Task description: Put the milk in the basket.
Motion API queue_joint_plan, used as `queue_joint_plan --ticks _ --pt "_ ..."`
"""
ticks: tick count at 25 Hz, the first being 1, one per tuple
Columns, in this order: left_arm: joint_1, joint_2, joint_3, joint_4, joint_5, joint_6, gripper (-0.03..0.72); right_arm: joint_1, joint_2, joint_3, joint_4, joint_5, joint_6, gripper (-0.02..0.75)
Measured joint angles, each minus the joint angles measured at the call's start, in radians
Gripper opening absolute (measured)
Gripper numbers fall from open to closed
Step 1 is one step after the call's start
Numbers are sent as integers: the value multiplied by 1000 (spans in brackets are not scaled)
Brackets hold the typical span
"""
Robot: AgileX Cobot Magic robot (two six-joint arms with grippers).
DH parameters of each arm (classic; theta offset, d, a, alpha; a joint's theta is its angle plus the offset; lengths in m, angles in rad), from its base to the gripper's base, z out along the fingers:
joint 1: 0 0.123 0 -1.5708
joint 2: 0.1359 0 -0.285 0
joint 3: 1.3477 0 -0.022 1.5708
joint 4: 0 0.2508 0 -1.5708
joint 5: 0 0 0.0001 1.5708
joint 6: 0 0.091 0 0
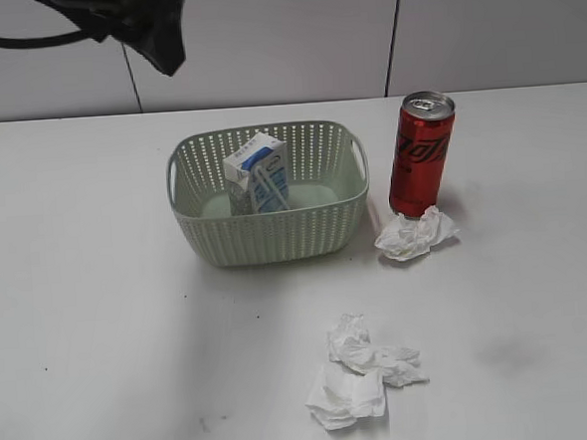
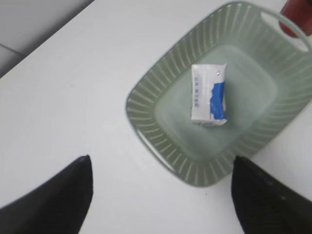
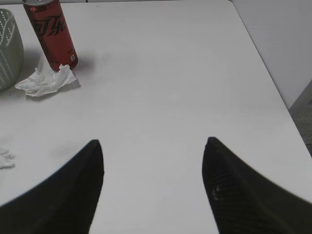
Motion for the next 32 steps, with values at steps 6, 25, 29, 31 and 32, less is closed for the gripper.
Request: queue_joint_plan --ticks 6,25,29,31,32 --pt "114 -64 -1 0 83 -40 671 0 0 0 0 0 1 499" --pt "380 -638 590 0 58 -101 664 0 0 0 0 -1 -1 499" --pt "383 -813 750 0 14 -122 663 0 0 0 0 -1 -1 499" --pt "383 -895 825 0 -6 -130 663 0 0 0 0 -1 0 499" --pt "383 -939 859 0 -14 -132 663 0 0 0 0 -1 0 499"
